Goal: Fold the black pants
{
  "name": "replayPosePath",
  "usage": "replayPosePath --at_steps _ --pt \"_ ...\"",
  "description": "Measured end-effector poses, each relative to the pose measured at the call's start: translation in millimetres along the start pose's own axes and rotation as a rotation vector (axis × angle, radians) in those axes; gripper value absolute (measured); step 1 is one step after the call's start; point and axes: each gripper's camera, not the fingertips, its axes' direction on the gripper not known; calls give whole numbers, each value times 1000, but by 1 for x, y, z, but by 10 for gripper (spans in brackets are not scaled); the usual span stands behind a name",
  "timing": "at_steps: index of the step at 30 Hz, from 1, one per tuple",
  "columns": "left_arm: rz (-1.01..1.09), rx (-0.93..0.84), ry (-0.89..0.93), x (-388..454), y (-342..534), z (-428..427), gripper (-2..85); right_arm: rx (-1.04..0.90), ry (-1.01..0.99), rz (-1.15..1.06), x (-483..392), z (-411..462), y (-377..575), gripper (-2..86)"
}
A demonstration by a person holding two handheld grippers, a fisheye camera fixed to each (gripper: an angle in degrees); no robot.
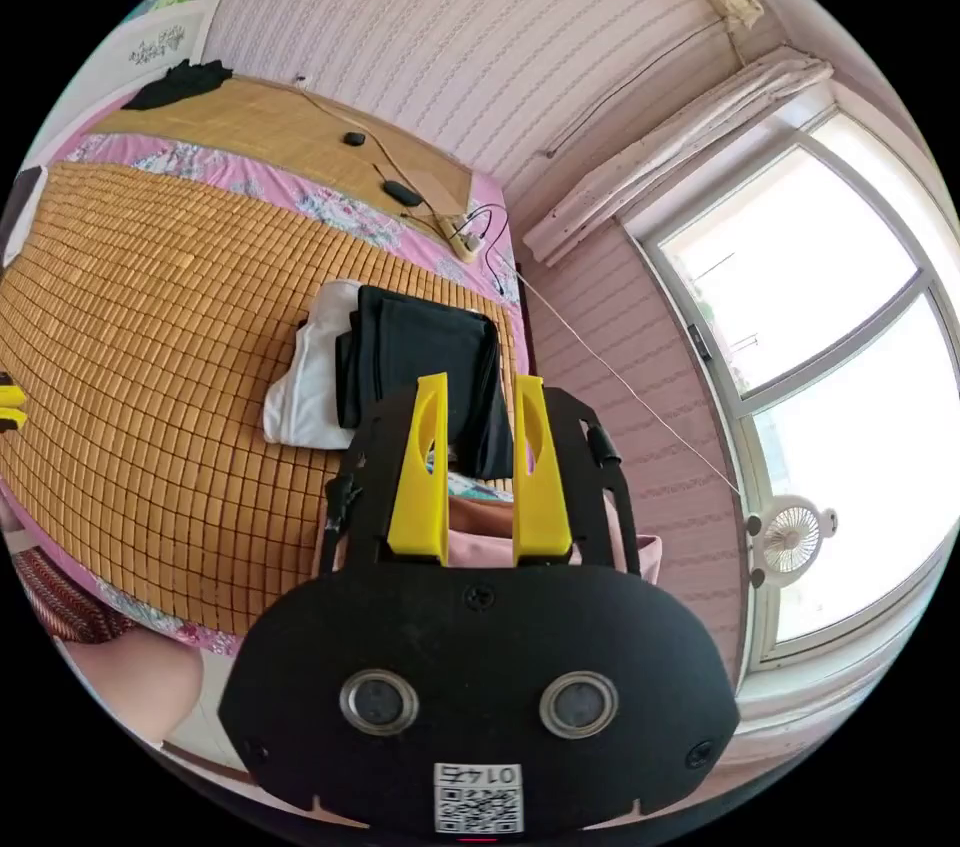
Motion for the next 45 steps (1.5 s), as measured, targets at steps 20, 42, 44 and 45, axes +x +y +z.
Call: replayPosePath --at_steps 20,42,44,45 --pt "273 160 143 149 -385 274 65 -1033 -257 -250 11 361 -134 139" --pt "145 266 198 73 -415 244 91 -394 -631 -165 44 218 -224 40" --pt "123 287 173 58 -414 229 97 -393 -577 -135 28 225 -203 52" --pt "88 283 161 49 -413 224 101 -393 -559 -136 25 225 -196 55"
